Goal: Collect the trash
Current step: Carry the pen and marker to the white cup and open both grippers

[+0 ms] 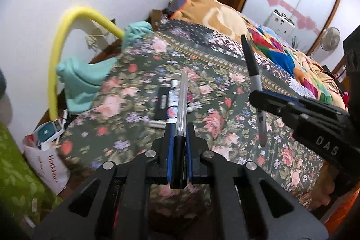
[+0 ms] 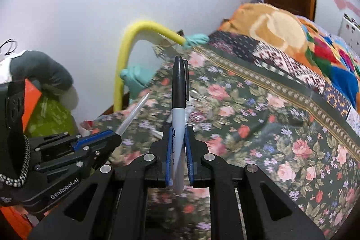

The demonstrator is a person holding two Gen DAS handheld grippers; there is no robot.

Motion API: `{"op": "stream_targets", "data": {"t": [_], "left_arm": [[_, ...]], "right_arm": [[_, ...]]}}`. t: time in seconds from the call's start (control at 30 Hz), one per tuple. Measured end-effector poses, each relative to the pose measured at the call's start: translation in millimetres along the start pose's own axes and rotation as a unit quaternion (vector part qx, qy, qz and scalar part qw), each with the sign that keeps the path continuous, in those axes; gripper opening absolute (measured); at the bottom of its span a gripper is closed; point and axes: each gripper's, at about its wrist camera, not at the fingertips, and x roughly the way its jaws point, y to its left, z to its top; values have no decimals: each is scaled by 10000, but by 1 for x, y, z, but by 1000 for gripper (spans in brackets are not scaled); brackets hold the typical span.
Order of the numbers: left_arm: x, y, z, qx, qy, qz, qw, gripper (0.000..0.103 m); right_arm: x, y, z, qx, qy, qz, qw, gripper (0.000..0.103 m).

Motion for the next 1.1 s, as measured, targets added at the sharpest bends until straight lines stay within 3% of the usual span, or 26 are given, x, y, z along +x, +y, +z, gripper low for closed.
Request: {"op": "stream_targets", "data": {"t": [0.33, 0.6, 1.1], "left_arm": [[-64, 62, -44, -497, -243, 484, 9973, 9], [-101, 116, -94, -931, -242, 892, 9914, 9], [-124, 219, -190, -2086, 138, 1627, 9643, 9]], "right_arm": [[-10, 80, -13, -478, -37, 425, 9979, 11], [6, 152, -35, -949, 276, 877, 9912, 11], [75, 269, -87, -1843, 1311, 1681, 9595, 11]]}}
